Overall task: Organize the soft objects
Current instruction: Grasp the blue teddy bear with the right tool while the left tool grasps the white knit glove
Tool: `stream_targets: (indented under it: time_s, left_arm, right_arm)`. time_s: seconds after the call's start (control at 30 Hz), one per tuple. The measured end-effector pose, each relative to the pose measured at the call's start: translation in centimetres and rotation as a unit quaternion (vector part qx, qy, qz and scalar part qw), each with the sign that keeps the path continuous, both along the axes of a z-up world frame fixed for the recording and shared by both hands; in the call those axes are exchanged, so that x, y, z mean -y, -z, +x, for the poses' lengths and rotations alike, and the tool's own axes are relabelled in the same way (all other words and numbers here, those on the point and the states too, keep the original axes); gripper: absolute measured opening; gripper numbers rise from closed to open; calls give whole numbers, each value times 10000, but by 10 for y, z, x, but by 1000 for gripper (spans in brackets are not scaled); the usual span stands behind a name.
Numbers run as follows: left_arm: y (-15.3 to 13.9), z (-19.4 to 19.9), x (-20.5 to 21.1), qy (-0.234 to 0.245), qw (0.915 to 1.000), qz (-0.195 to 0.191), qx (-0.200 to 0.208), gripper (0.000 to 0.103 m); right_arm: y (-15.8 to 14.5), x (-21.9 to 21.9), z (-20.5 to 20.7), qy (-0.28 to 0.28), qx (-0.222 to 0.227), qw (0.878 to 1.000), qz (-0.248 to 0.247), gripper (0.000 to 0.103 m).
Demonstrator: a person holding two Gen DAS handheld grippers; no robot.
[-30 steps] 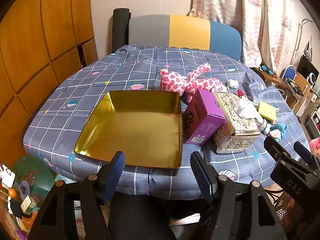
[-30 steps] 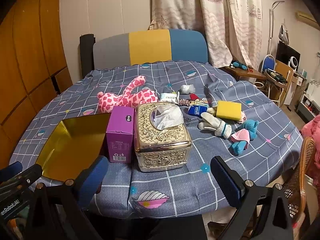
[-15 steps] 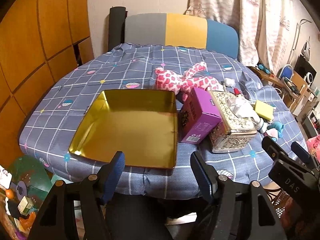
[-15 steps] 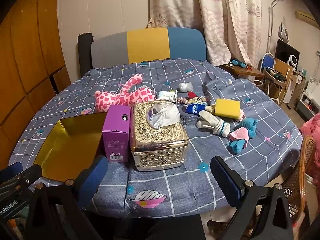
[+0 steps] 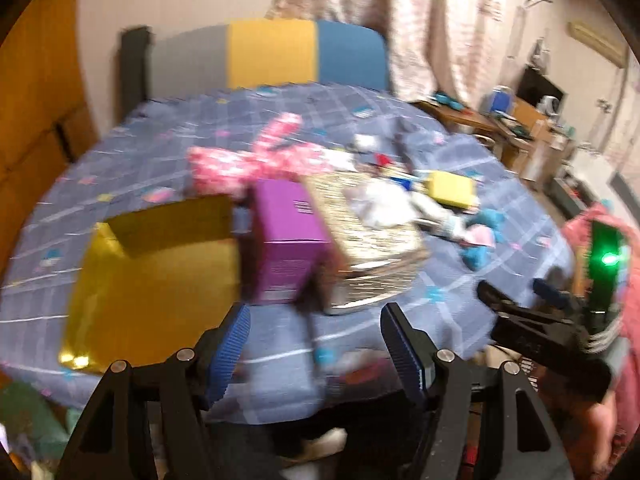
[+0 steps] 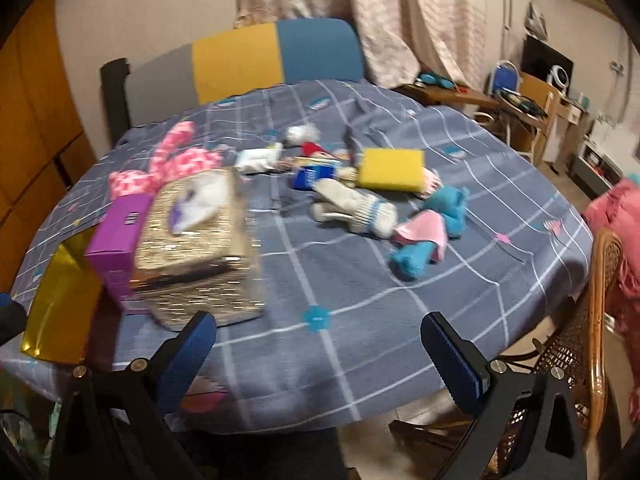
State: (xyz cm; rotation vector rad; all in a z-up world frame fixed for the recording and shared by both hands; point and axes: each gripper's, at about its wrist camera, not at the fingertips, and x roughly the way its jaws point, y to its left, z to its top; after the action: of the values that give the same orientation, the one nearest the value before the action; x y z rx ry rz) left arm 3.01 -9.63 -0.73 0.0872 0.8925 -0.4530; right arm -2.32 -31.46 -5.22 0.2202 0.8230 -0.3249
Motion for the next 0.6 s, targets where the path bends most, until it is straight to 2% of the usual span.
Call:
stream_targets:
  time_s: [0.13,0.37,0.47,0.6]
  left_arm:
    - [4,7,35,562,9964,-425,-477,69]
    - [7,14,93,1287,9843,-752,-941,69]
    - [16,21,116,1389,9811,-693,-1155,69]
    - [27,23,142,1561,9788,-649,-1157,69]
  right_arm:
    - [15,44,-9,347,-3,9992,182,103]
    - [38,110,-27,1087,158,9914,705,103]
    - [47,134,-25,1333,234,9870,864,103]
    - [51,164,-10,1575,533,9794,1145,98]
